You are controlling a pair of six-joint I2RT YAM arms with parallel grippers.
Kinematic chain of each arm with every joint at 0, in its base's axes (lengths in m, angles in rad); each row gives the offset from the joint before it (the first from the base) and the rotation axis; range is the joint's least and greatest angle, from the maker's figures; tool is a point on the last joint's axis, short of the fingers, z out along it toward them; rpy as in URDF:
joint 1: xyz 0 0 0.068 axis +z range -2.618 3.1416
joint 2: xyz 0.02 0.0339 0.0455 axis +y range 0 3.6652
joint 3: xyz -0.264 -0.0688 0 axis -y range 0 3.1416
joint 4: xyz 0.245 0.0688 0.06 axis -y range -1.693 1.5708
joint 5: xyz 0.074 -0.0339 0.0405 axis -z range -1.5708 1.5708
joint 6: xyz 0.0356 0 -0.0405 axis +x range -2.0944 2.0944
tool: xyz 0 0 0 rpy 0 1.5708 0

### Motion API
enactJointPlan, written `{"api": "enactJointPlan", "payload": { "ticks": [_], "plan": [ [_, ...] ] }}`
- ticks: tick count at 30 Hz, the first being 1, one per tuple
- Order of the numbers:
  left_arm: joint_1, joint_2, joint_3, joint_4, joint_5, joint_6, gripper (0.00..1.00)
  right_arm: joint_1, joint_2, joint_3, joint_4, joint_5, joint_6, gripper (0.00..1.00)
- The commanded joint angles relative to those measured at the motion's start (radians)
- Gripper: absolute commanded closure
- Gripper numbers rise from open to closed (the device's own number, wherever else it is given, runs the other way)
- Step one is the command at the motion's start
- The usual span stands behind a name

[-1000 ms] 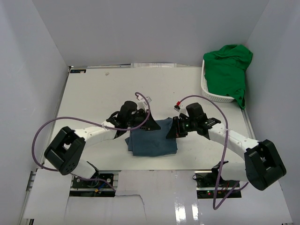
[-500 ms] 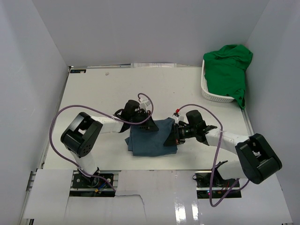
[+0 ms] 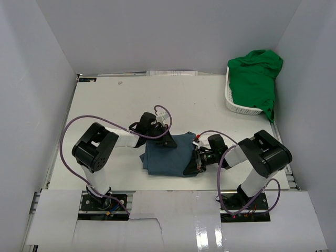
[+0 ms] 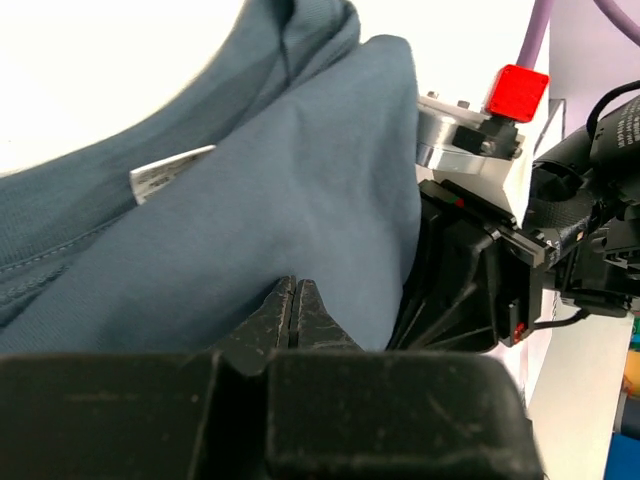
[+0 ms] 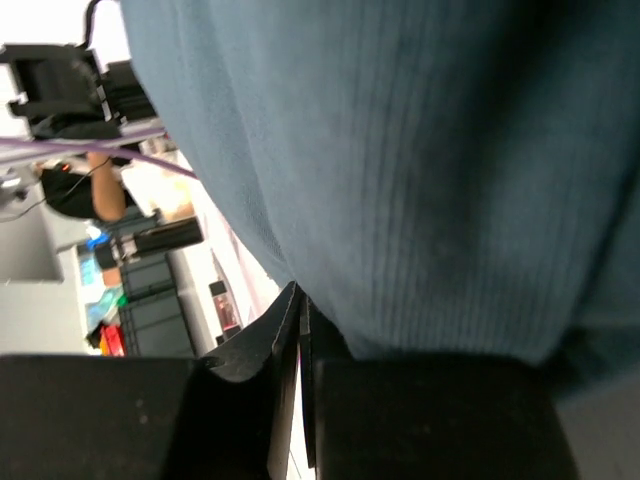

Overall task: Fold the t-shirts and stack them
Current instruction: Smooth out wrinkles on the folded tshirt

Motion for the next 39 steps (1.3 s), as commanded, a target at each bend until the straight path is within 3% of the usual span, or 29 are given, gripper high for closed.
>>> {"api": "enactJointPlan", "payload": {
  "ticks": [1,5,7,14,17,26,31,39],
  "plan": [
    [0.023,-0.008,0.003,0.019,0.010,0.010,1.00,0.007,0.118,-0.062,0.094,0.079,-0.013,0.92],
    [0.076,-0.060,-0.030,0.008,-0.017,-0.020,1.00,0.007,0.119,-0.070,0.102,0.094,-0.019,0.92],
    [0.131,-0.141,-0.036,-0.044,-0.050,-0.039,1.00,0.007,0.050,-0.056,0.005,0.136,-0.042,0.92],
    [0.198,-0.383,0.142,-0.495,-0.208,0.082,1.00,0.010,-0.222,0.050,-0.332,0.243,-0.154,0.92],
    [0.207,-0.435,0.199,-0.584,-0.199,0.103,1.00,0.011,-0.320,0.122,-0.454,0.271,-0.175,0.92],
    [0.207,-0.529,0.041,-0.601,-0.105,0.070,1.00,0.011,-0.351,0.254,-0.619,0.305,-0.220,0.92],
    [0.181,-0.480,0.076,-0.791,-0.145,0.072,1.00,0.013,-0.322,0.298,-0.658,0.312,-0.246,0.92],
    [0.113,-0.520,0.023,-0.798,-0.128,0.016,0.99,0.013,-0.245,0.323,-0.652,0.322,-0.260,0.92]
  ]
}}
